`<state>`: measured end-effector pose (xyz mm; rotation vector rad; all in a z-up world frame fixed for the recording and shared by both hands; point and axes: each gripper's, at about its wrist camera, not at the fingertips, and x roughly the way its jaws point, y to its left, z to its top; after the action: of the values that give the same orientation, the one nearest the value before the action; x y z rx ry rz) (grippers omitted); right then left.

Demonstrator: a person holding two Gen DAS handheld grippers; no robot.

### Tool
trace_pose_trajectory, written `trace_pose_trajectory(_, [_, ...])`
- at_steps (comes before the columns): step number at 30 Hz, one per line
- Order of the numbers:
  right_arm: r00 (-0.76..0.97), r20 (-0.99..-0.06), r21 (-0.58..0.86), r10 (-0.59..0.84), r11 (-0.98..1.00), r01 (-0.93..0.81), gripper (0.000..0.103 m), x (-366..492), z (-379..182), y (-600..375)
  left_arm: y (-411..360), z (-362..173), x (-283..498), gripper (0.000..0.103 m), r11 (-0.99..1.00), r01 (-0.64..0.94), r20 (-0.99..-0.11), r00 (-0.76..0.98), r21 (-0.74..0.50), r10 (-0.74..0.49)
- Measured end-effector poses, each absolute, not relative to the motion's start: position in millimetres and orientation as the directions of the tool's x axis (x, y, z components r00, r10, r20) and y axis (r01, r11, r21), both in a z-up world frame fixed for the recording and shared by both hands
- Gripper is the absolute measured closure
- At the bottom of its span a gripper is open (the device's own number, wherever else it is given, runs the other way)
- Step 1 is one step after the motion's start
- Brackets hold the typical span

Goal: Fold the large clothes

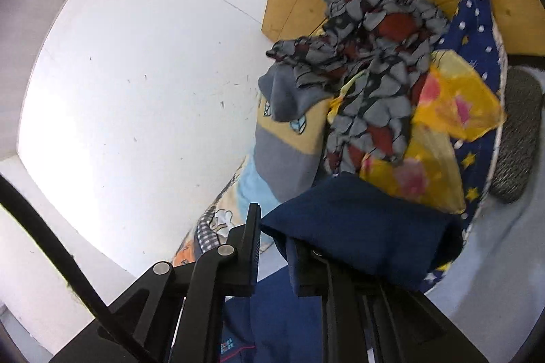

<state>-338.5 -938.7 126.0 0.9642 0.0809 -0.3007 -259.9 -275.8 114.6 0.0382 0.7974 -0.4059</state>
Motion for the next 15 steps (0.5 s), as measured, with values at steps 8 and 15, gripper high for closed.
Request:
trace_pose_trajectory(8, [0.925, -0.249, 0.726, -0.289, 0.576, 0.375, 0.091, -320.1, 107.3, -967.5, -285.3, 85.4, -214.1, 0.000, 0.935, 0.352, -0.707, 0.648, -0.053, -0.284])
trace_pose_trajectory(15, [0.930, -0.265, 0.659, -0.255, 0.656, 0.367, 0.093, -283.4, 154.5, -935.7, -308.9, 78.4, -195.3, 0.000, 0.947, 0.318, -0.666, 0.717, 0.052, -0.204])
